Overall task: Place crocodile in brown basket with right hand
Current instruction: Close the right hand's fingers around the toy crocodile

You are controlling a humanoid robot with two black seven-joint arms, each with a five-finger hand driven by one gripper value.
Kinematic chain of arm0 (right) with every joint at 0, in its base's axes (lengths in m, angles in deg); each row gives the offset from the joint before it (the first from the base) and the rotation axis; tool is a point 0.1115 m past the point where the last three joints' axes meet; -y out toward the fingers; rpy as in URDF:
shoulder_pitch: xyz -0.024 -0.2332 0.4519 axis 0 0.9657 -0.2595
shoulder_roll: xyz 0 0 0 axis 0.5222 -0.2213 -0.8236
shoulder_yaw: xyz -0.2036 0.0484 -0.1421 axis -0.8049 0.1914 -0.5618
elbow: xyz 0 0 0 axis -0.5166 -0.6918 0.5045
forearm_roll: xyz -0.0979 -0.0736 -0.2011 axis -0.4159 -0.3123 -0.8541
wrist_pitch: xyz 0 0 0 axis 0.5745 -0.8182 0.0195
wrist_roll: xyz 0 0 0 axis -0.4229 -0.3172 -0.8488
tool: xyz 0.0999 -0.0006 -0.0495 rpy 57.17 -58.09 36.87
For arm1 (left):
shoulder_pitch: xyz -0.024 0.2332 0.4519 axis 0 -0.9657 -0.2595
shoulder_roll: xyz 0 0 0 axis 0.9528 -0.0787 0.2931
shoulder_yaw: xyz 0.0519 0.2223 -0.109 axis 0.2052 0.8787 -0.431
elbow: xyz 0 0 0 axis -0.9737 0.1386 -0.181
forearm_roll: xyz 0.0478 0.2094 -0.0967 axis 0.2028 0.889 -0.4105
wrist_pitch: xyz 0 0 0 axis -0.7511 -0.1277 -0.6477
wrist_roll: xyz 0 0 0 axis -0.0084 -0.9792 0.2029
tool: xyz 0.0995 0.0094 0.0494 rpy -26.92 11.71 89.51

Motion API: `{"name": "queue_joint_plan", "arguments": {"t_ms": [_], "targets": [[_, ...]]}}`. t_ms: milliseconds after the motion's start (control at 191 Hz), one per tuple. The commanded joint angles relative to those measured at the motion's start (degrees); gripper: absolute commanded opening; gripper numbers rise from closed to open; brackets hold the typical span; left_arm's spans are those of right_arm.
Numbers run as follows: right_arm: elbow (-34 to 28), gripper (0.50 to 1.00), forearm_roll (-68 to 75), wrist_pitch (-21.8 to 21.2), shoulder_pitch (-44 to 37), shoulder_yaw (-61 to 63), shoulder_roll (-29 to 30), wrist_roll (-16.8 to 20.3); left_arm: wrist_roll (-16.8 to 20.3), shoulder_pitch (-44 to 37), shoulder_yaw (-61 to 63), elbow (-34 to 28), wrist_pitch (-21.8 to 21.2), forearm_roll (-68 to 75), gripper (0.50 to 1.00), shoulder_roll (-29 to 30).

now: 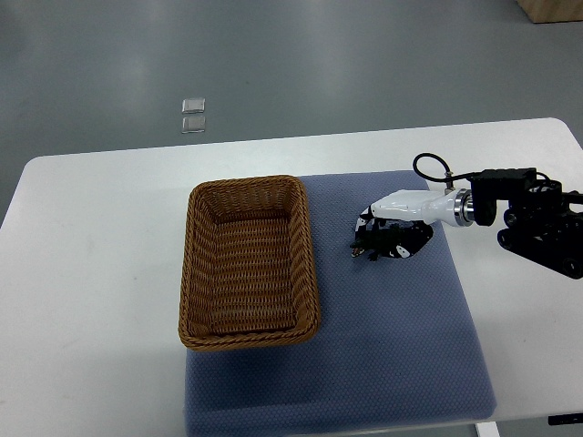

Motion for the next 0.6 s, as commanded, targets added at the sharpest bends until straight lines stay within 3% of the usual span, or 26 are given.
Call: {"name": "queue_joint_plan", "arguments": {"t_ms": [0,278,593], "targets": [[-0.1,0.576,0.0,0.0,-0.7,0.0,0.1,-0.1,0.0,0.0,0.0,0.0,0.0,0.0,1.000,0.0],[0.0,0.513,0.0,0.0,-1.5,0.2,0.0,-0.3,0.0,0.0,0.0,0.0,0.0,0.0,1.000,0.0],[0.0,0.500,0.7,0.0,-3.4,0.5,-0.8,-0.6,0.0,0.0,0.0,0.0,0.0,0.0,1.000,0.0]]}}
